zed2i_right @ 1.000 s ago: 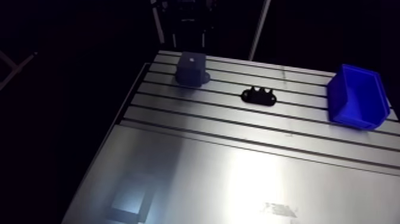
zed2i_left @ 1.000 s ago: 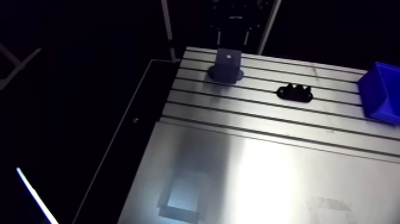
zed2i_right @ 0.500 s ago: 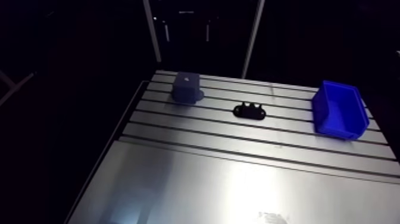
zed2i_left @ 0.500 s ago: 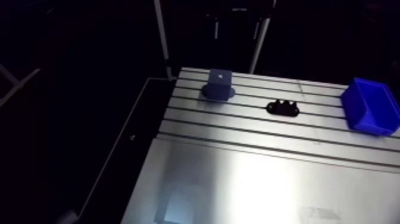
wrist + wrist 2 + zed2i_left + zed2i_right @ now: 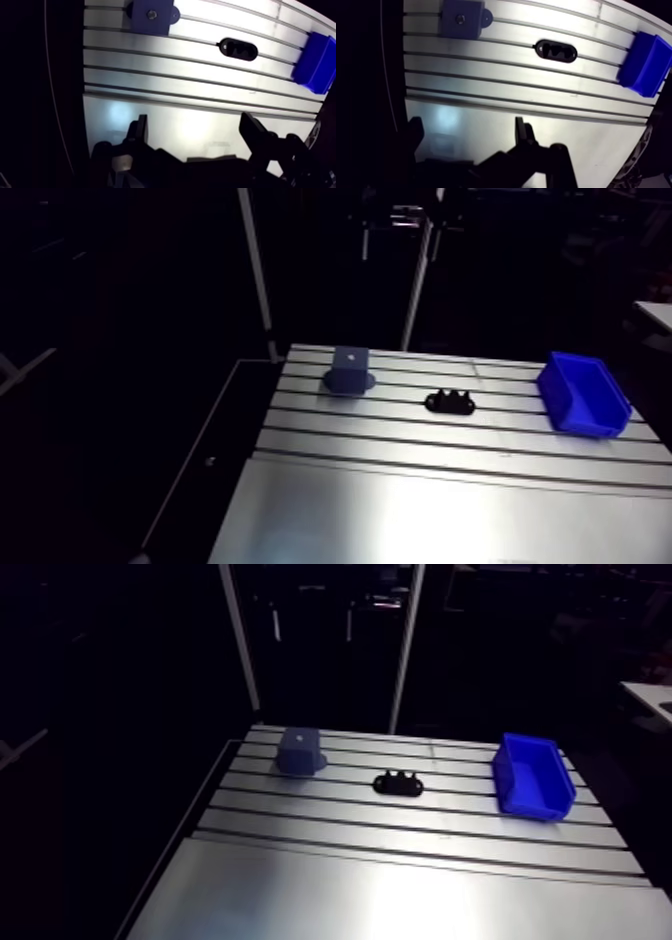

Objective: Pick up the M10 bolt and insert it into the hex recess until seated.

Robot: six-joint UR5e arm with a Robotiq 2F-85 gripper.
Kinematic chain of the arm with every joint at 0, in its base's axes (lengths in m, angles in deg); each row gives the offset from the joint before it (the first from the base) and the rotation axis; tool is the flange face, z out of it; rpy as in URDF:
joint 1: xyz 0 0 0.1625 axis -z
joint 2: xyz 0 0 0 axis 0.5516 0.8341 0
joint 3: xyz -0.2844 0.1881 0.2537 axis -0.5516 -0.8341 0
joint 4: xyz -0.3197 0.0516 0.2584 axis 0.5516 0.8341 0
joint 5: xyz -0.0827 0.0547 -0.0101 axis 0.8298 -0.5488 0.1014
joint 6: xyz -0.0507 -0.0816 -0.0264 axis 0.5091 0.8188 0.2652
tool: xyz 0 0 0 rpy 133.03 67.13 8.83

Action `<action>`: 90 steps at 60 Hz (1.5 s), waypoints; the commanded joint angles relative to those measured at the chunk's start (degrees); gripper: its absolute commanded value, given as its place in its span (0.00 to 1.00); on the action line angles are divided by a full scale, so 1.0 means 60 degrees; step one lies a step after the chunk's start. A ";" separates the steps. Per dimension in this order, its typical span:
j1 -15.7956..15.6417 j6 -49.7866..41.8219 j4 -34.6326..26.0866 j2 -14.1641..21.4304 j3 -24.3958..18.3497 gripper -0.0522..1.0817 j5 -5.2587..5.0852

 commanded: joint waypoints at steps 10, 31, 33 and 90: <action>0.0728 0.0590 0.0106 0.2110 0.1274 0.05 0.0020; 0.1021 0.0929 0.0551 0.2534 0.1955 0.05 0.0020; 0.1009 0.0929 0.0552 0.2536 0.1954 0.05 0.0058; 0.1021 0.0900 0.0319 0.2273 0.1617 0.05 0.0152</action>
